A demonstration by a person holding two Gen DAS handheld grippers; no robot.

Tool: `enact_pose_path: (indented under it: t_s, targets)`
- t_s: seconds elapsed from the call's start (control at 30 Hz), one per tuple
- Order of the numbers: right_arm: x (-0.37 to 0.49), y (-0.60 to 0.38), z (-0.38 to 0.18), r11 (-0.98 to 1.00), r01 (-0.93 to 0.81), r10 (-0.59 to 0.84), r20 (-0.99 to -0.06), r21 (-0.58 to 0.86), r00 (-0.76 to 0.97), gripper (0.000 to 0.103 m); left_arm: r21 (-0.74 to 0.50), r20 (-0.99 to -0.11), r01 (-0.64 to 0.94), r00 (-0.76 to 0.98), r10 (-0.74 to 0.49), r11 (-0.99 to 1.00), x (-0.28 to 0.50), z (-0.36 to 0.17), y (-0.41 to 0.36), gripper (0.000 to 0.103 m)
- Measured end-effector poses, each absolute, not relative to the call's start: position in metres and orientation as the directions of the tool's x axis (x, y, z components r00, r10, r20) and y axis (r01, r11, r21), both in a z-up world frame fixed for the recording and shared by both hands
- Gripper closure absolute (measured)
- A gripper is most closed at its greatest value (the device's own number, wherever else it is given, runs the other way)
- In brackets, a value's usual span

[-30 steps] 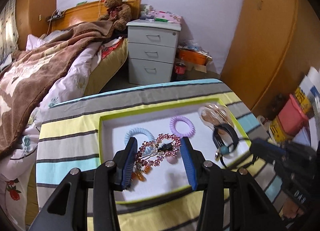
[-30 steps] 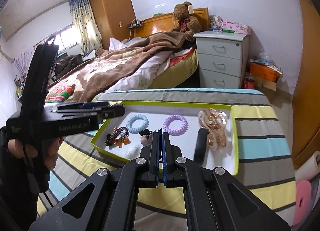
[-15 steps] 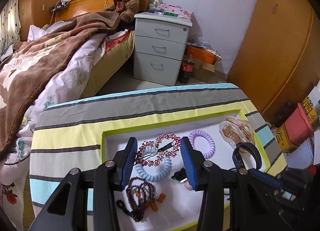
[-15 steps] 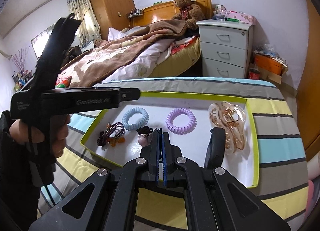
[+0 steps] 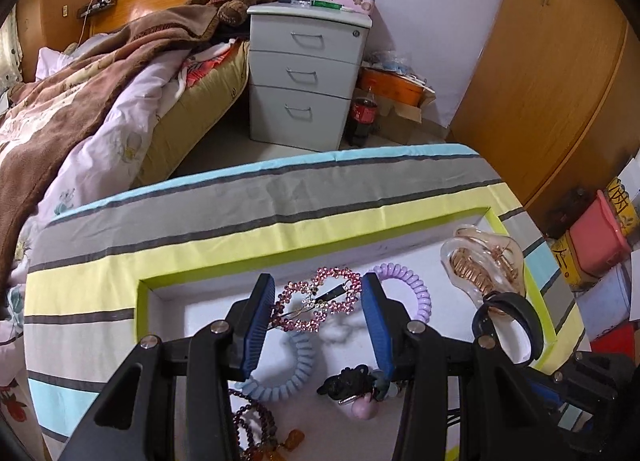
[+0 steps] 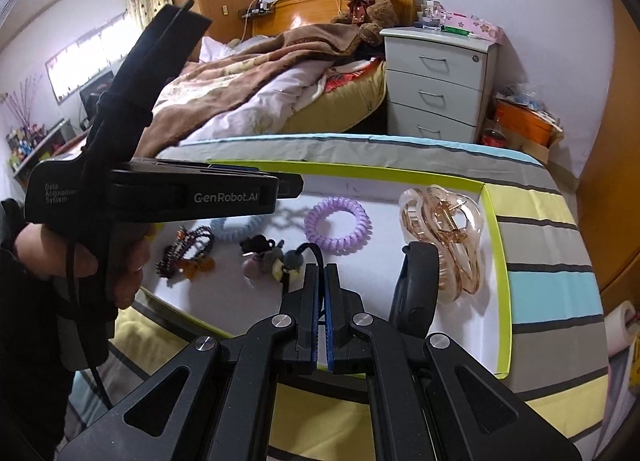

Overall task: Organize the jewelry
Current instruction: 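Lower the rhinestone clip and black hair tie into the green box, open both tools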

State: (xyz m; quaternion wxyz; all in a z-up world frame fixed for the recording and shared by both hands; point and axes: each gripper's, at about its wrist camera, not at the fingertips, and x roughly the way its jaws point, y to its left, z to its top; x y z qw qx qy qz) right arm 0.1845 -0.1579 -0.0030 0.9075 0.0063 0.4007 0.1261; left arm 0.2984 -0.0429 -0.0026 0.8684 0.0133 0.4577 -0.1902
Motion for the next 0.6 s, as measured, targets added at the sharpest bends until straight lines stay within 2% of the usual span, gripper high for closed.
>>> enact_pose_path:
  t_s: [0.6]
  targets:
    - [0.190,-0.158,-0.012,0.976,-0.210,0.183,-0.763,0.063,0.620,0.101,-0.129,-0.824,0.352,0.482,-0.297,0.927,0.302,-0.018,-0.059,0.056]
